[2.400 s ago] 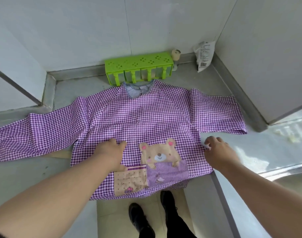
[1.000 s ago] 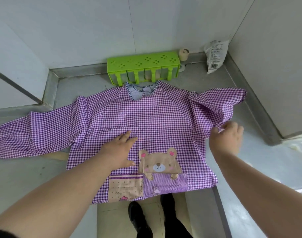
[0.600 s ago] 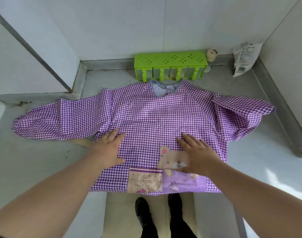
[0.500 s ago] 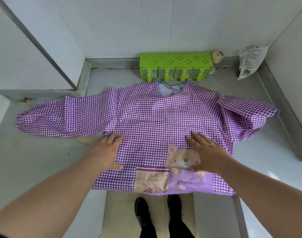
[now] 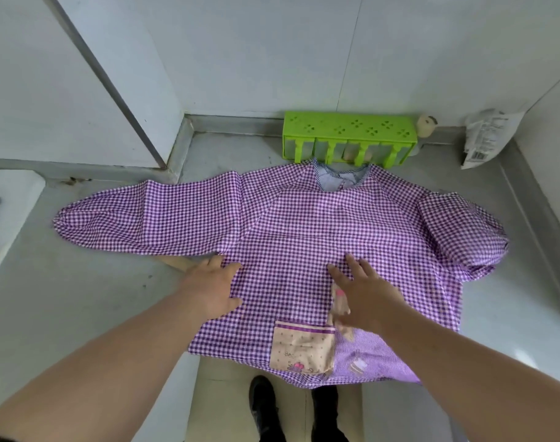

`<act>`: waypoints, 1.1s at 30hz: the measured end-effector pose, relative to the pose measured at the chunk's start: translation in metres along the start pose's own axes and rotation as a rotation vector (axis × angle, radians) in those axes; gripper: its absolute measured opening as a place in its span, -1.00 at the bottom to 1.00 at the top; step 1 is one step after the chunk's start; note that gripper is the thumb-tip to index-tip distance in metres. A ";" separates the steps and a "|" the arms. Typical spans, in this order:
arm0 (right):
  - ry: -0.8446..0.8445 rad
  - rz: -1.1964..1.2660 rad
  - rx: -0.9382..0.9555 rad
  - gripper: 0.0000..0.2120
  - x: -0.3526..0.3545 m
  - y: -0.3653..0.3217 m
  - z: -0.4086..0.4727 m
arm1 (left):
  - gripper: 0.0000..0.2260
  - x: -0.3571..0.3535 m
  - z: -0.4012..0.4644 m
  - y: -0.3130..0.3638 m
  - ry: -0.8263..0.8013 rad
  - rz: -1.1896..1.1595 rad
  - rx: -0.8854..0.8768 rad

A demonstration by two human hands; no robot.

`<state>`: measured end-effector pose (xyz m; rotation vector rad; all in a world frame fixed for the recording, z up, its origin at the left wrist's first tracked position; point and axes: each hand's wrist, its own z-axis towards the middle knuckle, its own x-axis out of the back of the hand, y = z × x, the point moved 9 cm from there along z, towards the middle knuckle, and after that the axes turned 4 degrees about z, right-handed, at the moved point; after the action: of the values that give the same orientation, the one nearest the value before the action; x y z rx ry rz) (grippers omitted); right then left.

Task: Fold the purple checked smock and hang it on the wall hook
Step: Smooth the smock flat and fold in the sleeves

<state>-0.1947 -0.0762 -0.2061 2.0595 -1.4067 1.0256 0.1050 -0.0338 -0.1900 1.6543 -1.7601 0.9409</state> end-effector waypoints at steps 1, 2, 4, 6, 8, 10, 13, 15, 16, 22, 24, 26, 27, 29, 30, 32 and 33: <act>0.006 -0.002 -0.008 0.14 0.001 0.001 0.001 | -0.17 0.001 0.001 -0.002 0.001 -0.005 0.012; 0.007 -0.009 -0.007 0.13 0.006 0.002 0.002 | -0.16 0.002 0.002 -0.003 -0.002 -0.011 0.027; 0.008 -0.027 0.000 0.09 0.016 0.000 0.002 | -0.16 0.005 0.004 -0.005 -0.018 -0.037 0.065; 0.016 -0.043 -0.004 0.08 0.025 -0.002 0.006 | -0.20 0.009 0.006 -0.006 -0.037 -0.067 0.096; -0.010 -0.090 -0.013 0.10 0.028 -0.007 0.011 | -0.25 0.011 0.009 -0.009 -0.060 -0.099 0.125; -0.039 -0.138 -0.021 0.09 0.029 -0.014 0.018 | -0.29 0.013 0.011 -0.015 -0.064 -0.135 0.154; 0.012 -0.137 -0.038 -0.06 0.047 -0.025 0.025 | -0.34 0.019 0.017 -0.030 -0.054 -0.164 0.186; 0.046 -0.098 -0.032 -0.13 0.059 -0.036 0.032 | -0.35 0.023 0.024 -0.045 -0.053 -0.200 0.212; 0.058 -0.087 -0.009 -0.14 0.063 -0.047 0.040 | -0.37 0.024 0.028 -0.057 -0.061 -0.220 0.222; 0.078 0.022 0.003 -0.06 0.084 -0.100 0.076 | -0.54 0.017 0.056 -0.108 -0.098 -0.425 0.192; 0.064 0.018 -0.008 0.00 0.087 -0.114 0.086 | -0.58 0.014 0.061 -0.125 -0.094 -0.452 0.182; 0.025 0.000 -0.021 0.07 0.084 -0.124 0.094 | -0.58 0.011 0.062 -0.147 -0.074 -0.468 0.219; 0.009 0.004 -0.030 0.11 0.084 -0.128 0.097 | -0.57 0.011 0.062 -0.159 -0.053 -0.465 0.248; -0.014 0.012 -0.059 0.17 0.083 -0.132 0.103 | -0.56 0.010 0.063 -0.182 -0.021 -0.425 0.281; -0.023 0.013 -0.069 0.19 0.083 -0.132 0.104 | -0.55 0.010 0.064 -0.190 -0.015 -0.402 0.285; -0.040 0.011 -0.087 0.21 0.082 -0.133 0.105 | -0.52 0.010 0.066 -0.210 0.010 -0.388 0.308; -0.047 0.006 -0.096 0.22 0.082 -0.134 0.107 | -0.48 0.010 0.067 -0.222 0.032 -0.400 0.331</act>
<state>-0.0194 -0.1492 -0.2026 2.0234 -1.4575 0.8999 0.3294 -0.0927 -0.1952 2.0836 -1.2269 1.0964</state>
